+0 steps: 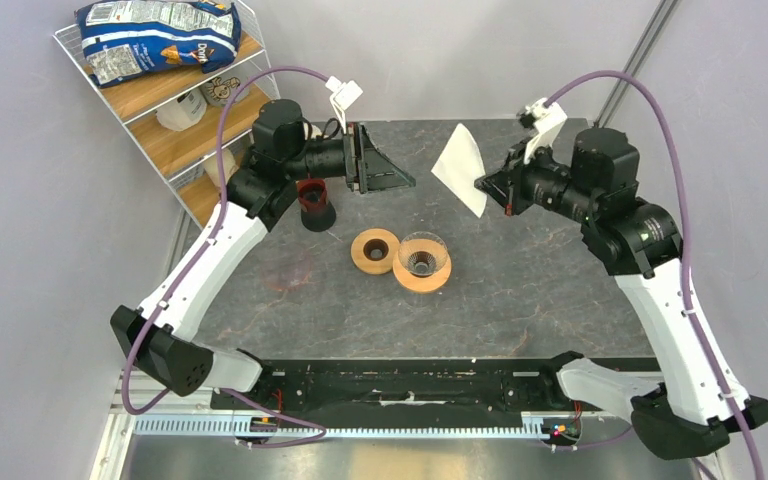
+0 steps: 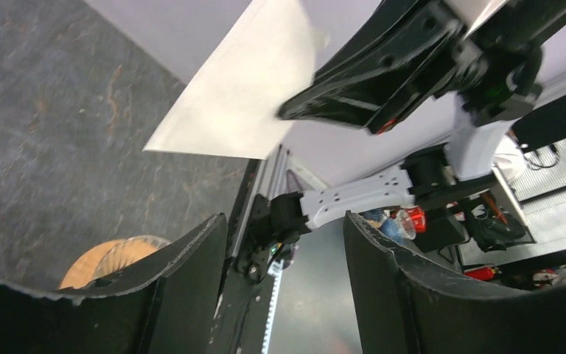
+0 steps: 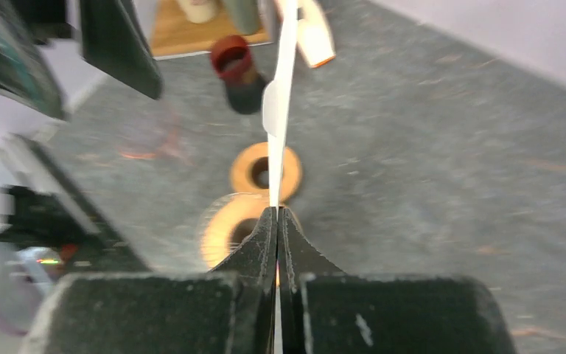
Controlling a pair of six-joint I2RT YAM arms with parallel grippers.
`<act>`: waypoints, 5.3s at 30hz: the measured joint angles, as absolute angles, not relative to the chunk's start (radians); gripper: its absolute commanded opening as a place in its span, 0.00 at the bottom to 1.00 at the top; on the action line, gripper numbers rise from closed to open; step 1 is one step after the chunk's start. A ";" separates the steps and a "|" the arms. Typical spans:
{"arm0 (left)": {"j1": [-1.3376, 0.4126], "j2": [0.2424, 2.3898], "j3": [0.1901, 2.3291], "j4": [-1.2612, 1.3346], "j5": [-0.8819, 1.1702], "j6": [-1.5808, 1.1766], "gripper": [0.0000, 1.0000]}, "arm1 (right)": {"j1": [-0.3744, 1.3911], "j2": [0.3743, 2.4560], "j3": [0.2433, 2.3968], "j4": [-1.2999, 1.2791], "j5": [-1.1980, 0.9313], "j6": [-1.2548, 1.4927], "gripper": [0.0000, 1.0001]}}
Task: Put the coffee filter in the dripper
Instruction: Pick up the coffee filter from the coffee dripper, then adjust the coffee filter.
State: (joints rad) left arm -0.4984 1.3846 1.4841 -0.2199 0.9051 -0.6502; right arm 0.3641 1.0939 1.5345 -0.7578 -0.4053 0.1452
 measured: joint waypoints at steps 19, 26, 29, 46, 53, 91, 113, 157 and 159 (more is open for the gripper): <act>-0.559 1.480 1.517 -0.041 0.846 -0.946 0.60 | 0.744 1.192 1.525 -0.669 0.247 -0.488 0.00; -0.562 1.501 1.517 -0.020 0.812 -0.980 0.57 | 0.788 1.223 1.525 -0.667 0.252 -0.503 0.00; -0.564 1.501 1.518 -0.021 0.794 -0.981 0.51 | 0.797 1.226 1.526 -0.667 0.252 -0.504 0.00; -0.564 1.506 1.509 -0.043 0.762 -0.988 0.02 | 0.809 1.228 1.540 -0.667 0.248 -0.502 0.00; -0.558 1.506 1.498 -0.043 0.762 -0.988 0.02 | 0.810 1.224 1.540 -0.666 0.231 -0.486 0.00; -0.529 1.464 1.420 0.030 0.873 -0.990 0.35 | 0.807 1.167 1.525 -0.676 0.089 -0.361 0.00; -0.527 1.362 1.337 -0.030 0.750 -0.945 0.45 | 0.801 1.201 1.479 -0.682 0.218 -0.245 0.00; -0.563 1.466 1.417 -0.136 0.686 -0.889 0.02 | 0.801 1.193 1.496 -0.699 0.104 -0.129 0.70; -0.563 1.461 1.417 -0.149 0.694 -0.866 0.02 | 0.801 1.186 1.512 -0.712 0.079 -0.100 0.76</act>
